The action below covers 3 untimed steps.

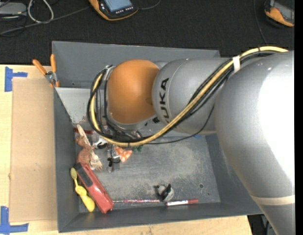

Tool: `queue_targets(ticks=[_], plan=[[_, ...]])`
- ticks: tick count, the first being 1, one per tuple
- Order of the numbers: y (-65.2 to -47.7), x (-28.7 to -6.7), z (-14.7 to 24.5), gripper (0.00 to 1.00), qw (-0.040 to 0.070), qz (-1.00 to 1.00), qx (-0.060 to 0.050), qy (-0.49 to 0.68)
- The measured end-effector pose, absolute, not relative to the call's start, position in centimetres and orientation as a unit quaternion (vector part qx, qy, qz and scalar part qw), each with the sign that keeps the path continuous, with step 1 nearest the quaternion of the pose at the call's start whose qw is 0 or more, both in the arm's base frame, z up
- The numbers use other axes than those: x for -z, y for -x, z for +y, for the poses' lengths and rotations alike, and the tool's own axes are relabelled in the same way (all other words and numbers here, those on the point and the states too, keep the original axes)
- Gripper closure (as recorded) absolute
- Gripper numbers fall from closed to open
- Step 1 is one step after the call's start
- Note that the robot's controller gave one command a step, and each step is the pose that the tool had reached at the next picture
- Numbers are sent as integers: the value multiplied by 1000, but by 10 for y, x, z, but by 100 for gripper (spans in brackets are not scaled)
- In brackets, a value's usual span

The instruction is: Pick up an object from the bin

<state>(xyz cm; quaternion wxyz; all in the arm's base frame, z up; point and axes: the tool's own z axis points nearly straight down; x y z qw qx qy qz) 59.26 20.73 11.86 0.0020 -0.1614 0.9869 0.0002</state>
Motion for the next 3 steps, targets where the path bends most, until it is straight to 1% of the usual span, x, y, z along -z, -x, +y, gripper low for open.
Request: queue_targets(ticks=[1, 2, 3], plan=[[-584, -114, 171, 0, 0, 990, -1, 138], [-592, -116, 143, 0, 2, 992, 1, 130], [-593, -85, 83, 100, 2, 996, -1, 88]])
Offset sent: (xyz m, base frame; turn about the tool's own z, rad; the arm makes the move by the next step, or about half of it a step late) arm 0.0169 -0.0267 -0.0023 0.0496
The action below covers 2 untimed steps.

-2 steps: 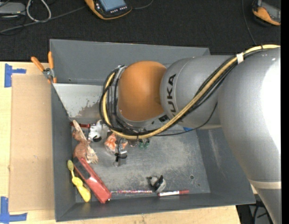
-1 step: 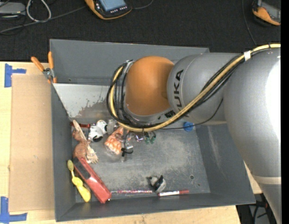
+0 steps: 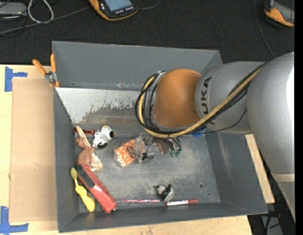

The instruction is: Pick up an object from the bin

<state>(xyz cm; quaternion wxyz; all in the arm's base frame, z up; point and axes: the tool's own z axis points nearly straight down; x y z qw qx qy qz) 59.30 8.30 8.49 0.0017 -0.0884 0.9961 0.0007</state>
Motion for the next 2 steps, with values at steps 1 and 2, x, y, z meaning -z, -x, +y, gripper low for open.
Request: queue_targets(ticks=[1, 2], plan=[[-593, -85, 83, 100, 2, 996, -1, 88], [-600, -142, 89, 100, 0, 998, -1, 63]])
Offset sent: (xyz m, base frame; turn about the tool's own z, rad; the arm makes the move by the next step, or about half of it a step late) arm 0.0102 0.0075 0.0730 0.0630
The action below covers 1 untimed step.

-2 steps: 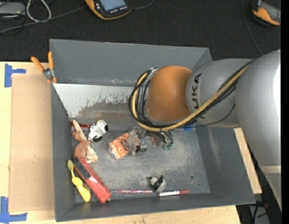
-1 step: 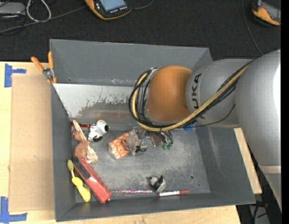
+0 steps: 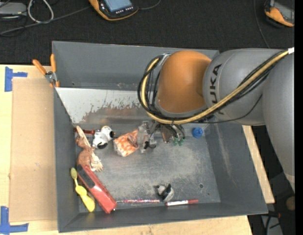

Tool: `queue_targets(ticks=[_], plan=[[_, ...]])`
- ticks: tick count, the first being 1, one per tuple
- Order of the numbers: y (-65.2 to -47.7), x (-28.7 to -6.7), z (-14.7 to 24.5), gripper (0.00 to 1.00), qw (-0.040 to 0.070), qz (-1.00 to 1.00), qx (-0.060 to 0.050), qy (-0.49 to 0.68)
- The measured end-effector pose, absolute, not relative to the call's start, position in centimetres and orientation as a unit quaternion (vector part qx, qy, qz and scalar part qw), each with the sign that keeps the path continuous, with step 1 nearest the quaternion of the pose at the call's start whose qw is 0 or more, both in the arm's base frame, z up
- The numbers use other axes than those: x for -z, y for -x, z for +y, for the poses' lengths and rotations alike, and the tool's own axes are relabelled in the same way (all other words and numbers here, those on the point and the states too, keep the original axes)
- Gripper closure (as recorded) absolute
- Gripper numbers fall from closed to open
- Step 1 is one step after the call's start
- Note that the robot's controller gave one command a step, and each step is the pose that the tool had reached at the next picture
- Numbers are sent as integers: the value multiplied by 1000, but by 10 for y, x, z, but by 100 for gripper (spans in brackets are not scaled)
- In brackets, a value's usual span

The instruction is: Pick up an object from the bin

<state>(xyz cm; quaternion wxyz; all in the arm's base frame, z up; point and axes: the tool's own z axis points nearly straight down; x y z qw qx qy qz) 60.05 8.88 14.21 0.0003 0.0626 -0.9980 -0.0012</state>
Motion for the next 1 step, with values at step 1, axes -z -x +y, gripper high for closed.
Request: queue_targets(ticks=[1], plan=[[-604, -197, 90, 100, -3, -998, 1, -58]])
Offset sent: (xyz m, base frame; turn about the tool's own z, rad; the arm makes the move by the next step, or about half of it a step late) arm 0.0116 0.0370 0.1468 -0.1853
